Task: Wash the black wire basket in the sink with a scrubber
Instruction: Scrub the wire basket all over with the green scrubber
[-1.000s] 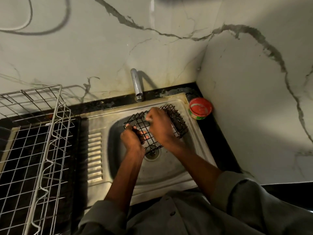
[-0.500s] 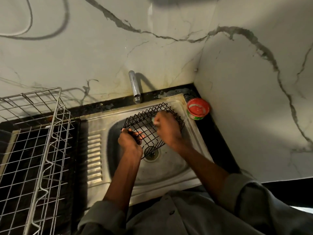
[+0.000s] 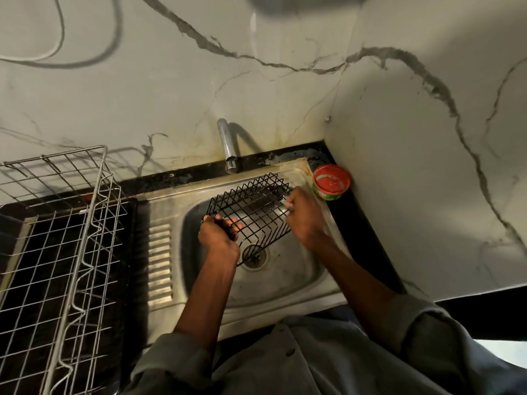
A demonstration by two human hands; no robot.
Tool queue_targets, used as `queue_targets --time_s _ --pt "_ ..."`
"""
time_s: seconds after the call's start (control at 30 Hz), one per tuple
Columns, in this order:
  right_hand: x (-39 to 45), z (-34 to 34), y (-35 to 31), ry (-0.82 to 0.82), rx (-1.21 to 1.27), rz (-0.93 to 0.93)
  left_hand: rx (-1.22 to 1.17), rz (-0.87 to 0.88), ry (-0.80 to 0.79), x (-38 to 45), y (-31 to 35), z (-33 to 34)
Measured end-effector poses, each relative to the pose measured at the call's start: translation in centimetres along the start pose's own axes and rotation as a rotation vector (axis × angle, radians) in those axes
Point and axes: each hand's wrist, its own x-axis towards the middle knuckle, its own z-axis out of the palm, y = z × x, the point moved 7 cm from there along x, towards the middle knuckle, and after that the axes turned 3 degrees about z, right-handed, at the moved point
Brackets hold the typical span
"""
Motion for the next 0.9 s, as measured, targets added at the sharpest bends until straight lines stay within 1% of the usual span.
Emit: queue_targets --time_s 0.07,0.17,0.23,0.27,0.3,0.33,0.43,0.53,0.6,0.63,0.7,0.73,0.8,0.83,0.87,0.9 --pt "-2.3 1.5 -3.6 -0.056 -0.013 -0.101 -0.021 -0.013 0.004 0.2 -0.4 0.3" --pt "-5.8 3.7 -9.1 -0.146 0.012 -0.387 -0.119 -0.032 0.002 0.8 -0.5 0.4" --pt "-6.8 4.1 -10.2 -0.179 -0.003 -0.535 -0.179 -0.057 -0.005 1.1 -0.4 0.0" --pt "-6.8 3.7 -9.9 -0.175 -0.025 -0.584 -0.174 -0.069 -0.012 1.1 -0.5 -0.3" --pt "-6.4 3.3 -8.9 -0.153 -0.051 -0.585 -0.153 -0.079 -0.019 1.2 -0.6 -0.7" --pt "-5.5 2.6 -7.5 -0.103 -0.063 -0.536 -0.127 -0.088 -0.028 1.4 -0.6 -1.0" --pt "-1.6 0.3 -2.1 0.073 -0.065 -0.233 -0.075 -0.087 -0.047 1.5 -0.1 -1.8" --pt "2.2 -0.7 0.6 0.078 -0.049 0.010 -0.042 -0.057 -0.047 1.3 0.6 -2.1" --pt "2.9 -0.8 0.0 0.034 -0.071 0.064 -0.038 -0.039 -0.037 1.2 0.8 -2.2" --pt "2.4 -0.6 -0.9 0.012 -0.090 0.052 -0.034 -0.030 -0.033 1.2 1.0 -2.2" --pt "0.1 0.8 -3.7 -0.048 -0.066 -0.041 -0.030 -0.001 -0.033 1.4 1.2 -2.0" --pt "-1.3 2.2 -4.9 -0.116 -0.020 -0.088 -0.016 0.032 -0.036 1.5 1.3 -1.8" --pt "-3.4 4.2 -6.9 -0.270 0.184 -0.138 0.036 0.118 -0.066 1.5 1.7 -1.4" --pt "-3.5 4.3 -7.1 -0.299 0.338 -0.089 0.064 0.162 -0.098 1.4 1.9 -1.0" --pt "-2.8 3.9 -6.6 -0.285 0.521 0.022 0.098 0.207 -0.137 1.3 2.0 -0.5" --pt "-2.0 3.2 -5.8 -0.254 0.712 0.180 0.140 0.251 -0.179 1.0 2.2 -0.1"
